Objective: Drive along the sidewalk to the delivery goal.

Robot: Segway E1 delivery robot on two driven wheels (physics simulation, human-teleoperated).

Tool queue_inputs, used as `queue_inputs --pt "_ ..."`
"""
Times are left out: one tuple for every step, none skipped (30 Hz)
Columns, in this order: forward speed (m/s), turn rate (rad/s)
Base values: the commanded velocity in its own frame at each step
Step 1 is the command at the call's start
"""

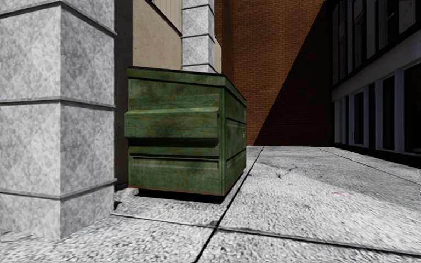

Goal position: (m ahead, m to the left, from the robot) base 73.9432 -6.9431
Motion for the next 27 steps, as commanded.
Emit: queue_inputs --pt "1.7 -0.45" --pt "1.7 -0.45" --pt "1.7 -0.46" --pt "1.7 -0.62" --pt "1.7 -0.79" --pt "1.7 -0.79" --pt "1.7 -0.85" --pt "1.7 -0.86" --pt "1.7 -0.87" --pt "1.7 -0.87" --pt "1.7 -0.87" --pt "1.7 -0.87" --pt "1.7 -0.87" --pt "1.68 -0.87" --pt "1.68 -0.87" --pt "1.68 -0.88" --pt "1.68 -0.88" --pt "1.67 -0.88" --pt "1.67 -0.88" --pt "1.66 -0.88" --pt "1.43 -0.88" --pt "1.36 -0.88" --pt "1.36 -0.88" --pt "1.33 -0.88" --pt "1.31 -0.88" --pt "1.31 -0.88" --pt "1.31 -0.88"
